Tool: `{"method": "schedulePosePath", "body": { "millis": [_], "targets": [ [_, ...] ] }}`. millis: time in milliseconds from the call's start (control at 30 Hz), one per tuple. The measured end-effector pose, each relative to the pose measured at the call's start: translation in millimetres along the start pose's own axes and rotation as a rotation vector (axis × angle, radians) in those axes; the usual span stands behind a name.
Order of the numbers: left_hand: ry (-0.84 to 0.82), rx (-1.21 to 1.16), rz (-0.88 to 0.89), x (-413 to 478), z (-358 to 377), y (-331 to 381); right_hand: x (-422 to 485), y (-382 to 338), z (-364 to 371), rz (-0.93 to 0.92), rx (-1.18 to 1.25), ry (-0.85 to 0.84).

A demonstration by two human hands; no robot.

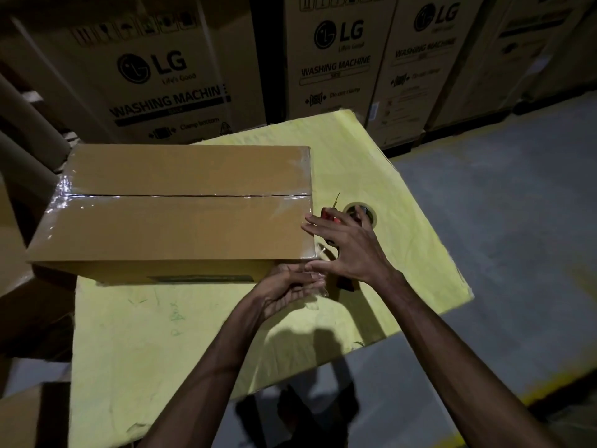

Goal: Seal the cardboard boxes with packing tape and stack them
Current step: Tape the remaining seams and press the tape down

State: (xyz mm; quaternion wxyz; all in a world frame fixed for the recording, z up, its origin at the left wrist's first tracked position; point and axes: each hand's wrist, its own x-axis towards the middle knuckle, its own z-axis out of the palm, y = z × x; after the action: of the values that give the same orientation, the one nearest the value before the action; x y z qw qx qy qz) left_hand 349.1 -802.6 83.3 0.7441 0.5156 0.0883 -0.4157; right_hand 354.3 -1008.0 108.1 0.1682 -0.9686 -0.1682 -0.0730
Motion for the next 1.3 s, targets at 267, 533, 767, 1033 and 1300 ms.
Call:
{"method": "schedulePosePath", "body": {
  "millis": [267, 533, 767, 1033, 1300],
  "targets": [
    [0.174, 0.076, -0.011, 2.3, 9.2, -1.3, -1.8, -0.8, 1.4, -0.005, -0.025, 0.026],
    [0.229, 0.052, -0.095, -6.2, 18.6, 9.7, -3.3, -3.7, 4.8, 0.001, -0.027, 0.052],
    [0.188, 0.006, -0.117, -11.3, 17.1, 12.5, -4.0, -2.6, 2.6, 0.016, -0.045, 0.029],
    [0.097, -0.148, -0.197, -18.9, 15.2, 17.5, -6.1, -2.8, 6.7, 0.013, -0.052, 0.016],
    [0.275, 0.577, -0.359, -12.6, 1.4, -14.4, -7.9, -1.6, 12.0, -0.007, -0.094, 0.005]
  ]
}}
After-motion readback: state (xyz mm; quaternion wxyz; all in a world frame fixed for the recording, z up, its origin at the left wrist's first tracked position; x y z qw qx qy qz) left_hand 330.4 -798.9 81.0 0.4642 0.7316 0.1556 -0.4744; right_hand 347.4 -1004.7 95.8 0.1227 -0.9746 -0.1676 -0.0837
